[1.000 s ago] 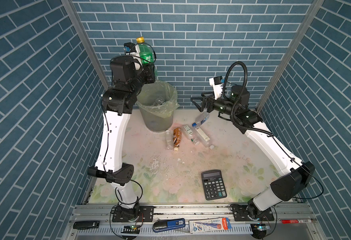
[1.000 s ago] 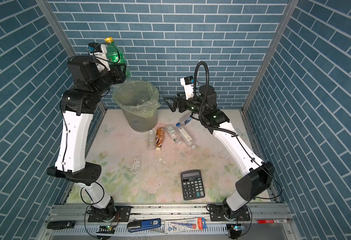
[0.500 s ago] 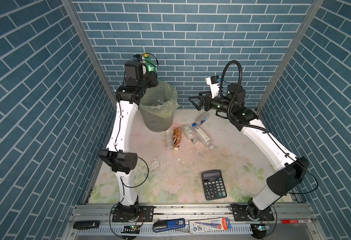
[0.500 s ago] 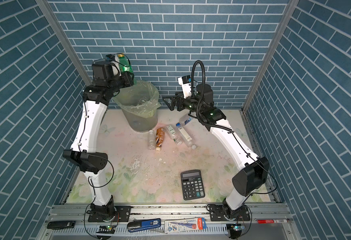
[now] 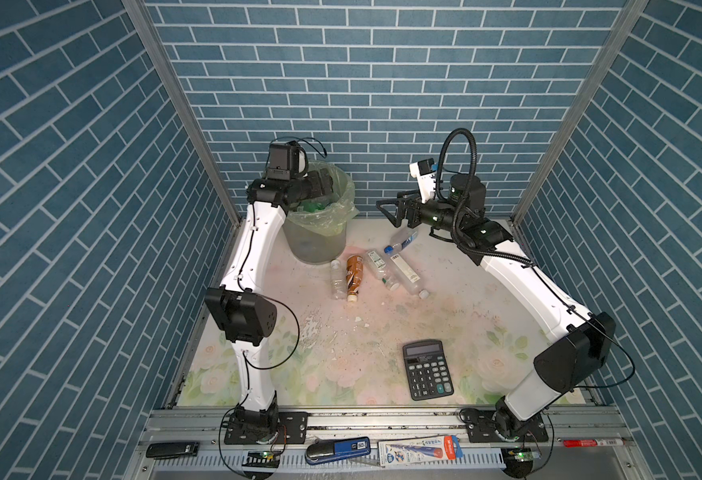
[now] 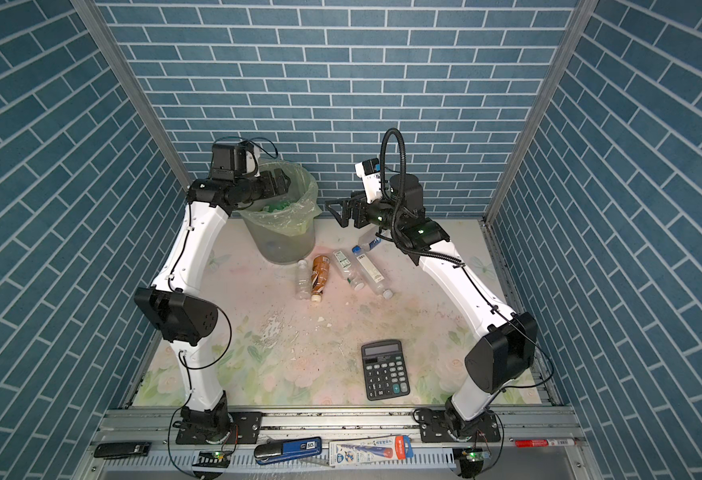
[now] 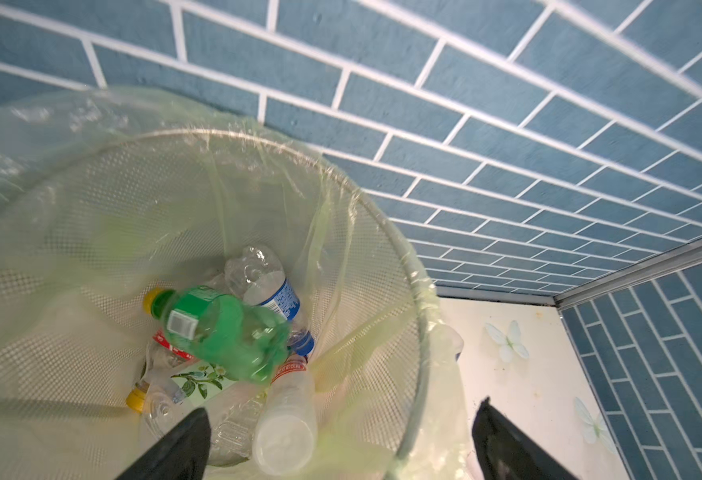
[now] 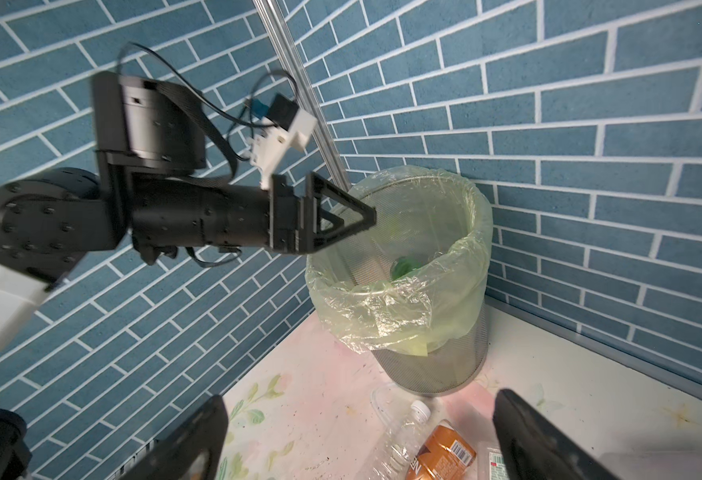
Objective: Throw the plastic bottles in the bin
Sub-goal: 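Open the left gripper to drop the green bottle into the bin, then lower the left gripper onto the clear white-capped water bottle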
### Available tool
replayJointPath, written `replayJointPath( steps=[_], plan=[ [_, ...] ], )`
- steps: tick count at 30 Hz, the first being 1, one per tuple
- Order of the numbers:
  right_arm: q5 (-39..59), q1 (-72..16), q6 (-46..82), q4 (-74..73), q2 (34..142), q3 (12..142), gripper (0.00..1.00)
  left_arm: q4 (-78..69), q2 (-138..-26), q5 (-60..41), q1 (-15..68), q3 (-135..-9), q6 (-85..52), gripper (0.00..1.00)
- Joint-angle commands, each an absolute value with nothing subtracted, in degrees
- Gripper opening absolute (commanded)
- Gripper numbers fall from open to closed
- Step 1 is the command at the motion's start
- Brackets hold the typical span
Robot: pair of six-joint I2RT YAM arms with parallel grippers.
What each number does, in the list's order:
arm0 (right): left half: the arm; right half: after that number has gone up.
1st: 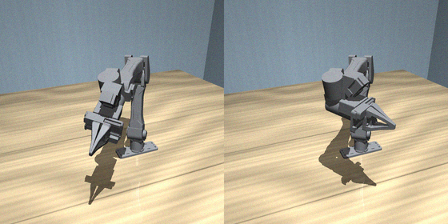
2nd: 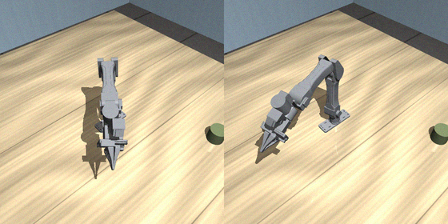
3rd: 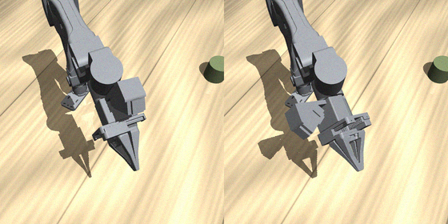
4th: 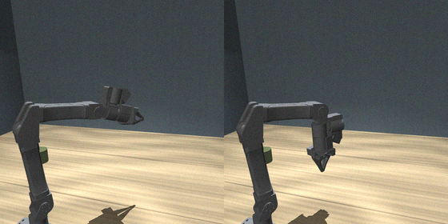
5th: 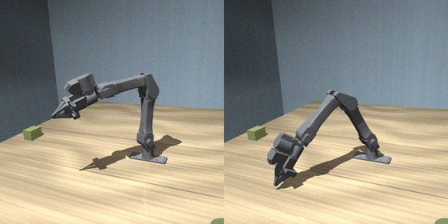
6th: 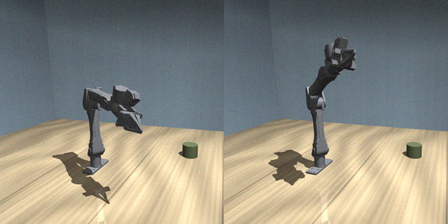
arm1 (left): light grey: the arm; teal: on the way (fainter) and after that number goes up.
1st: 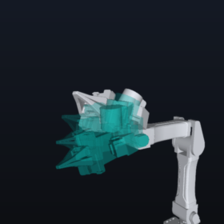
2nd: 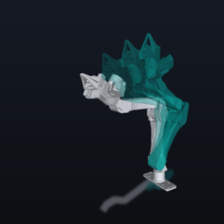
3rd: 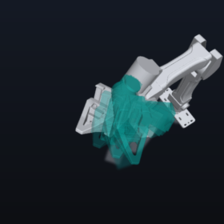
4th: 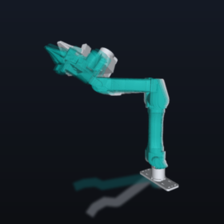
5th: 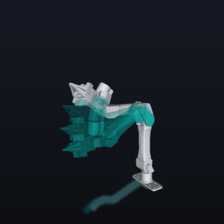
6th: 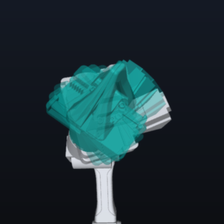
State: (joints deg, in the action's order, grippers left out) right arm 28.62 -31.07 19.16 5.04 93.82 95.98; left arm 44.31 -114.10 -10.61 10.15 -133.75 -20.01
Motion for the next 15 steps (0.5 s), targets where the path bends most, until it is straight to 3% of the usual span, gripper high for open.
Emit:
replayJointPath(
  steps=[1, 8, 15],
  plan=[
    [28.3, -31.1, 19.6, 3.4, 91.2, 94.3, 0.99, 43.4, -111.5, -11.2, 11.2, -133.9, -19.6, 0.99],
    [25.8, -31.1, 19.7, 6.4, 89.9, 92.8, 0.99, 43.9, -106.8, -10.2, 14.5, -131.9, -17.9, 0.99],
    [23.3, -31.1, 20.6, 7.2, 86.4, 86.8, 0.99, 42.8, -97.1, -5.7, 20.6, -118.6, -14.8, 0.99]
  ],
)
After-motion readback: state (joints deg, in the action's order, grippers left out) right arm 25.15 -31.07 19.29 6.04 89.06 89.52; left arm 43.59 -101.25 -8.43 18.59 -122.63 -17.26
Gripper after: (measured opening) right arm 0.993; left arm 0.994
